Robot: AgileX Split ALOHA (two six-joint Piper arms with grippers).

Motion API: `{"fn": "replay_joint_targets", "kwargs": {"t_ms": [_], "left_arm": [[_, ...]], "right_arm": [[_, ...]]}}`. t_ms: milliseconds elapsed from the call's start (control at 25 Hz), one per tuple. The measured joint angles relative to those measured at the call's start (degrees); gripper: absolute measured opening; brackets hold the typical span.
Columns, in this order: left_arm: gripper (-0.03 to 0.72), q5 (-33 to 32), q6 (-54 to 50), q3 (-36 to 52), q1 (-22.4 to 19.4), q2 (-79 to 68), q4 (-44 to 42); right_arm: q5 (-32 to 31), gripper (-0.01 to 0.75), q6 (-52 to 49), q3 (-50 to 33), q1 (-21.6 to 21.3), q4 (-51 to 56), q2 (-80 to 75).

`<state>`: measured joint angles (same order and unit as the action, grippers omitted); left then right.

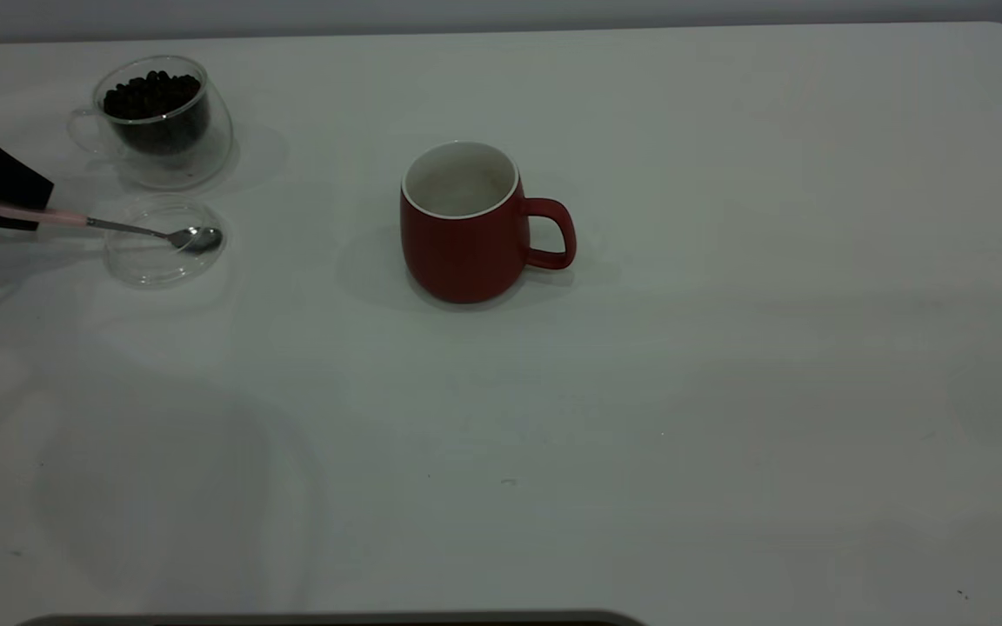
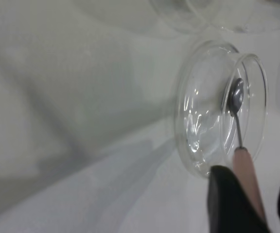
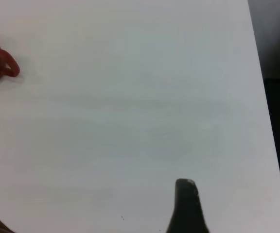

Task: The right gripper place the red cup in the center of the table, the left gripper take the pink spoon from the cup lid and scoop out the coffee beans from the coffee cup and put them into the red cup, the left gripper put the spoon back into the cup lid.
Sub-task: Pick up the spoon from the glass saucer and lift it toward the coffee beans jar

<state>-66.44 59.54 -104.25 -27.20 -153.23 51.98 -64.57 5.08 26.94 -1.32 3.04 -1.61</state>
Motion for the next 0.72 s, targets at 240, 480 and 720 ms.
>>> {"fn": "replay_joint_targets", "kwargs": {"t_ms": [240,480,720], "left_arm": [[0.133,-0.6,0.0,-1.3,0.0,0.0,1.4],[0.133,-0.6,-2.7,-4.3,0.1,1.1,-2.3],[0.127,-0.6,-3.0,-4.3,0.2,6.2,-6.1]], "right_arm": [[0.0,0.588,0.0,0.0,0.0,0.0,0.0],[0.0,0.588,0.0,0.0,0.0,0.0,0.0],[0.0,0.588,0.0,0.0,0.0,0.0,0.0]]}}
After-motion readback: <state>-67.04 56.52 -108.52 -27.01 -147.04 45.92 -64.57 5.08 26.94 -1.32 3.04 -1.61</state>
